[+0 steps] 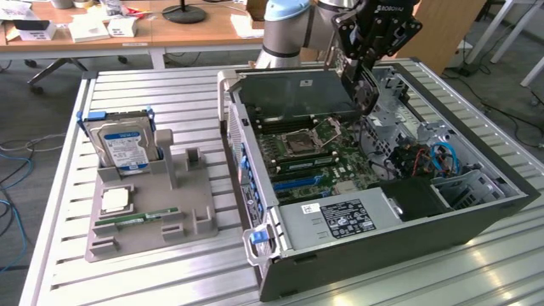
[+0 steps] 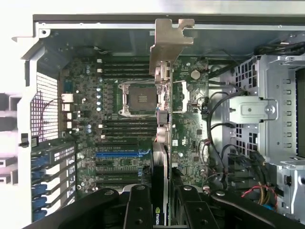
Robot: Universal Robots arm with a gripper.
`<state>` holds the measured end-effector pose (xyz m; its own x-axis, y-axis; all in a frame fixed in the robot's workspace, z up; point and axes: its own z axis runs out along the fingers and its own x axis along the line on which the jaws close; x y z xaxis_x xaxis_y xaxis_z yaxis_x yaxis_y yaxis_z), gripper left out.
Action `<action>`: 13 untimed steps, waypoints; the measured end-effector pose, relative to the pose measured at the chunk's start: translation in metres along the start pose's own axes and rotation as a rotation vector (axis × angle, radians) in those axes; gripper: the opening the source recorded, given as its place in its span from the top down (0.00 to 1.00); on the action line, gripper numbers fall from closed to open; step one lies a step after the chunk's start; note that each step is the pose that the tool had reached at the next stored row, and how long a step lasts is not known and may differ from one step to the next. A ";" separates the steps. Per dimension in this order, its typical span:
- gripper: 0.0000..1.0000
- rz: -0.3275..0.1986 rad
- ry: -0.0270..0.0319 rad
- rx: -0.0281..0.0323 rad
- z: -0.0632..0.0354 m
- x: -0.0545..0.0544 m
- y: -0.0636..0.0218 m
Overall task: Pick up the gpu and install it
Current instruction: 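Pick up the gpu and move the gpu toward the slot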
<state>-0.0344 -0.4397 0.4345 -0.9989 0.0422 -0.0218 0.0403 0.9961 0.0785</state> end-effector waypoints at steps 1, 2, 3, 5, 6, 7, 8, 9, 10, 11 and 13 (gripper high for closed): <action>0.74 0.000 0.0000 -0.0003 0.0001 -0.003 0.0001; 0.74 0.000 0.0001 -0.0006 0.0001 -0.006 0.0002; 0.74 0.000 0.0001 -0.0010 0.0002 -0.009 0.0003; 0.74 -0.001 0.0001 -0.0016 0.0004 -0.015 0.0006; 0.74 -0.001 0.0002 -0.0017 0.0004 -0.017 0.0007; 0.74 -0.001 0.0002 -0.0020 0.0005 -0.020 0.0008; 0.74 -0.001 0.0002 -0.0023 0.0006 -0.023 0.0009; 0.74 -0.001 0.0002 -0.0025 0.0007 -0.025 0.0010; 0.74 -0.001 0.0003 -0.0026 0.0007 -0.028 0.0011; 0.74 -0.001 0.0002 -0.0026 0.0007 -0.029 0.0012; 0.74 -0.001 0.0002 -0.0026 0.0007 -0.030 0.0012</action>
<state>-0.0048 -0.4397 0.4345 -0.9989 0.0410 -0.0217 0.0391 0.9959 0.0810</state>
